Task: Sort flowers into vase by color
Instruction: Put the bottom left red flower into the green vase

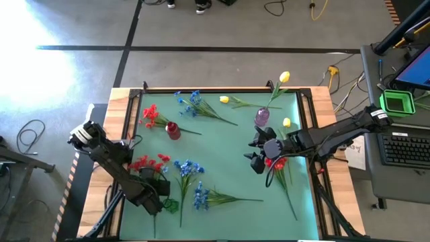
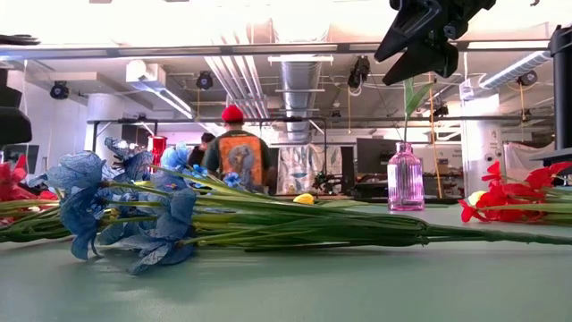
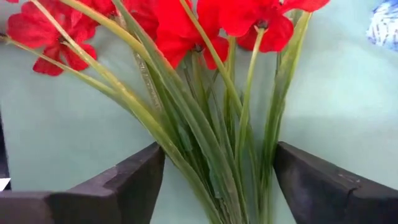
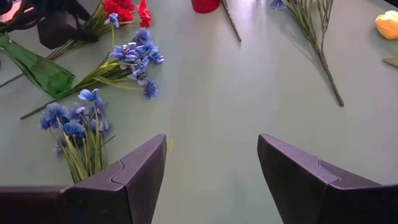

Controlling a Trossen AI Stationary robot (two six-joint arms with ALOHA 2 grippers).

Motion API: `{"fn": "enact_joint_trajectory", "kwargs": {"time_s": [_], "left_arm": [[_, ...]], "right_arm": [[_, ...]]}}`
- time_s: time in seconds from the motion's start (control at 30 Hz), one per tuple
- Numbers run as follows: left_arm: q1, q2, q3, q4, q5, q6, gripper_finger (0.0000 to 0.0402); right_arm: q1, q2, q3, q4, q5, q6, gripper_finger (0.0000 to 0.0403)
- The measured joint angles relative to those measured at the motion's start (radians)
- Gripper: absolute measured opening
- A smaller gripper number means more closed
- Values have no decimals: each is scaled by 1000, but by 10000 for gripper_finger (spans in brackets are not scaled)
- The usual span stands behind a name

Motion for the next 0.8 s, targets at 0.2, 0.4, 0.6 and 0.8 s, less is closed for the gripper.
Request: {"fn": "enact_joint_trajectory", "kwargs": {"time_s": [0.2, 0.4, 0.6, 0.8], "left_arm": [[0, -1, 0, 1, 3, 0, 214], [0, -2, 0, -1, 6, 0, 149], [0, -2, 0, -1, 7, 0, 95], [0, -8, 0, -7, 8, 12, 62]], "right_arm": [[0, 0, 0, 0, 0, 0, 244], [0, 0, 0, 0, 0, 0, 244], [0, 0, 0, 0, 0, 0, 244], [0, 0, 0, 0, 0, 0, 244]]}}
